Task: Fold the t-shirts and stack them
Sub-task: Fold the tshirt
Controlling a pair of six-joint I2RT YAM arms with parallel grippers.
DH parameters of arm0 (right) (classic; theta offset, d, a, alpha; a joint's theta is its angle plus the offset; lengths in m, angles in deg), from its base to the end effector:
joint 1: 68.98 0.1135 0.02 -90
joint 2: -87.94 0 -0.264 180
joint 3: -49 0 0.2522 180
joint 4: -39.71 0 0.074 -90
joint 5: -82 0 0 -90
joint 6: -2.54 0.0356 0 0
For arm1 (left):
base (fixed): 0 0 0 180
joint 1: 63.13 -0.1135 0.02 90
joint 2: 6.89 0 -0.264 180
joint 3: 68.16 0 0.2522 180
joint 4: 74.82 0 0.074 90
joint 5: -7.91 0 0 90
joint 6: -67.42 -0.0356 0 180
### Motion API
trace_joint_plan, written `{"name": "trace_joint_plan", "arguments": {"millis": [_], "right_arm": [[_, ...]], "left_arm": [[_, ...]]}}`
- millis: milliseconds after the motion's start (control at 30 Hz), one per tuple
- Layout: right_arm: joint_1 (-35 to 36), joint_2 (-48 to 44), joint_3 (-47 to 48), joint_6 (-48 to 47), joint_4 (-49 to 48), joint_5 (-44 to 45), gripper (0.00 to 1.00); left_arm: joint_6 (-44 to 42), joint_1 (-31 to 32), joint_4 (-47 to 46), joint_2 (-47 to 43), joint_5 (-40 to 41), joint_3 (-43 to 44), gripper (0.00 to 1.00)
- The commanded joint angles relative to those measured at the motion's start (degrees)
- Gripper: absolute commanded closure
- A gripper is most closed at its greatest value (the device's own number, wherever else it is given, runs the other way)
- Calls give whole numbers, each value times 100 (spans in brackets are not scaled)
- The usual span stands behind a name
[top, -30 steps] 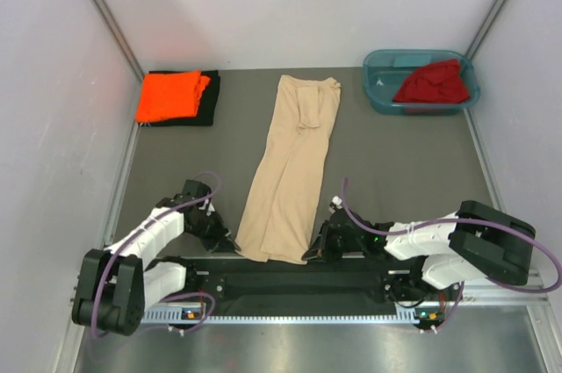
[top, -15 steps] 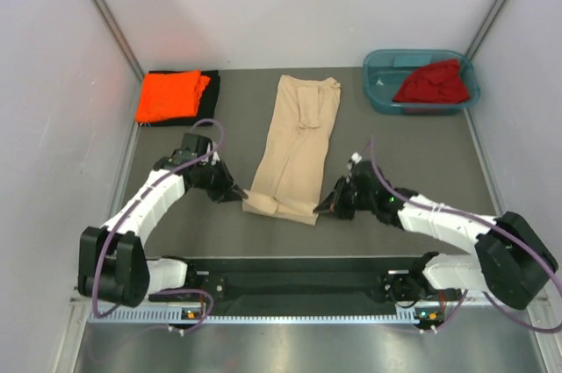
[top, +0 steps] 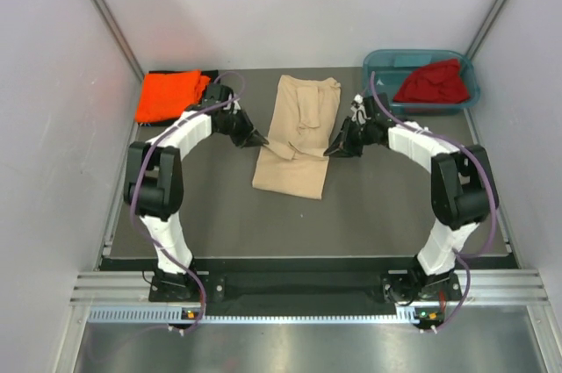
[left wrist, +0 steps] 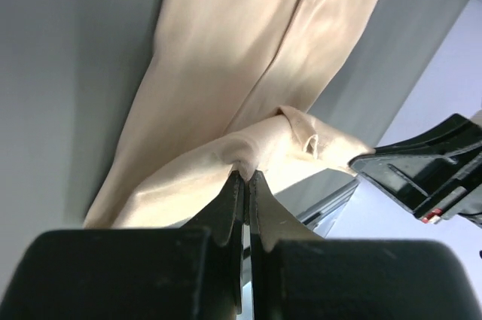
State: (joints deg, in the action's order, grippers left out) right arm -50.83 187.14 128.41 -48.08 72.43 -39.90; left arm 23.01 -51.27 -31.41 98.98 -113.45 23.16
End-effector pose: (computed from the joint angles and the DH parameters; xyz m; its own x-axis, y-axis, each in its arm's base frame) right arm 0.3390 0.1309 0.2060 -0.9445 0.2572 -0.2044 0.0377 0.7029 0.7102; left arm 0.3795 -0.0986 0.2156 -0.8989 -0.4345 -0.0561 -0.2807 0.6695 -0.6877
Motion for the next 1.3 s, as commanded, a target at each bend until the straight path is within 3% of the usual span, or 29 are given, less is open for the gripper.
{"name": "trace_joint_plan", "arguments": {"millis": [0, 267, 500, 1267], "right_arm": [[-303, 493, 780, -624, 538, -518, 100], [-620, 1470, 1837, -984, 925, -853, 100], [-690, 2041, 2434, -1064, 1039, -1002, 100], [-875, 2613, 3068, -1002, 1048, -1257, 94]], "left_arm": [[222, 45, -355, 478, -283, 715, 100], [469, 45, -557, 1401, -319, 1647, 100], [644, 45, -688, 1744, -292, 1921, 100], [803, 27, -609, 2236, -28, 2483, 100]]}}
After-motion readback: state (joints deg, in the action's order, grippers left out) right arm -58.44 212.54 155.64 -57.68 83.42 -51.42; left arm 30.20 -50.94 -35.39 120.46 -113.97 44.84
